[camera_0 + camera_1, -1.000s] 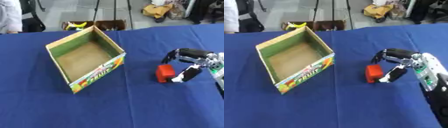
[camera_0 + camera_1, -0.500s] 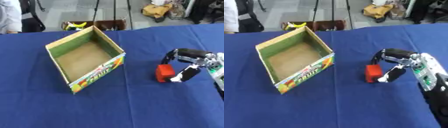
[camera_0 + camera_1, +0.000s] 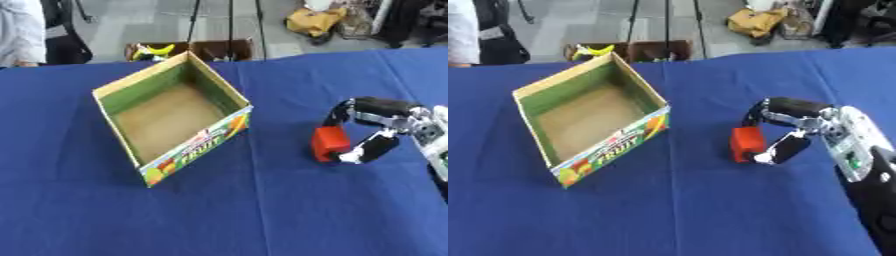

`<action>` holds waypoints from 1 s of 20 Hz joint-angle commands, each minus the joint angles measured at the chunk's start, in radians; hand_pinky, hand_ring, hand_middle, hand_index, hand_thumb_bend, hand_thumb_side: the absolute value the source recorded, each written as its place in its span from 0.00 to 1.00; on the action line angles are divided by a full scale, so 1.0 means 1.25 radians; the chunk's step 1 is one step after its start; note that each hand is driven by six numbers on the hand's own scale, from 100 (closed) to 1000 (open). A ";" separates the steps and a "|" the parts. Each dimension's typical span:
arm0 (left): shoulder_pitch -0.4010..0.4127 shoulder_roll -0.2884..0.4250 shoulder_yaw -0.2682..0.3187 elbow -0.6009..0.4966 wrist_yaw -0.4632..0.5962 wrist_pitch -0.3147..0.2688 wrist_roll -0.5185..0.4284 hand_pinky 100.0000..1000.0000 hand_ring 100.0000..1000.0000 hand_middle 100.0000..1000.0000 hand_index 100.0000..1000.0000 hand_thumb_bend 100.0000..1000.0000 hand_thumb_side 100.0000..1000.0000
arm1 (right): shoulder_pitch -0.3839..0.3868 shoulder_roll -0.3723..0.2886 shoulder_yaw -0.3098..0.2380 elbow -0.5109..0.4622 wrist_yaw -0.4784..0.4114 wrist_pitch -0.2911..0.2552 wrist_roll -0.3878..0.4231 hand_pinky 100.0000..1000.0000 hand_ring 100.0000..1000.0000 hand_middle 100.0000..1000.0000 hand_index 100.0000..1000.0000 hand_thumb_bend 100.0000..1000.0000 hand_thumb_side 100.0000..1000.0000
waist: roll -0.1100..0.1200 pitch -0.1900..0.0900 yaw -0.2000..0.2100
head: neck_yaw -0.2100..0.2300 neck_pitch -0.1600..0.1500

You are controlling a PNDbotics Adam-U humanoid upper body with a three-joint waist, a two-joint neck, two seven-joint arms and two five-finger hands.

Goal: Pick up objects on the table and place them in the box.

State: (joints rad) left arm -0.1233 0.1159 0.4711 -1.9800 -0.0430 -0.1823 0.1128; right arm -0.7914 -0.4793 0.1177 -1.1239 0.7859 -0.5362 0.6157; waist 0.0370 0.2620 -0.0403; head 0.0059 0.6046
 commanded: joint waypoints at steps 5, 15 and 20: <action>-0.006 0.019 -0.001 -0.016 0.002 -0.001 -0.002 0.29 0.52 0.60 0.89 0.45 0.86 | -0.016 -0.009 -0.005 -0.020 -0.020 -0.225 0.233 0.65 0.63 0.46 0.63 0.19 0.30 | -0.002 -0.012 0.001 | -0.005 -0.008; -0.005 0.019 -0.001 -0.016 0.001 0.001 -0.003 0.29 0.52 0.60 0.89 0.45 0.86 | -0.051 -0.002 -0.027 -0.076 -0.048 -0.175 0.233 0.61 0.58 0.38 0.52 0.00 0.26 | -0.003 -0.012 0.000 | -0.008 -0.007; -0.003 0.018 -0.001 -0.016 0.001 0.001 -0.004 0.29 0.52 0.60 0.89 0.45 0.86 | -0.073 0.007 -0.033 -0.108 -0.056 -0.161 0.233 0.60 0.57 0.36 0.50 0.00 0.28 | -0.003 -0.014 0.002 | -0.011 -0.007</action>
State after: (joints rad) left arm -0.1235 0.1159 0.4711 -1.9800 -0.0430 -0.1806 0.1111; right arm -0.8569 -0.4591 0.0915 -1.2272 0.7284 -0.4931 0.6587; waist 0.0349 0.2620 -0.0393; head -0.0035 0.6046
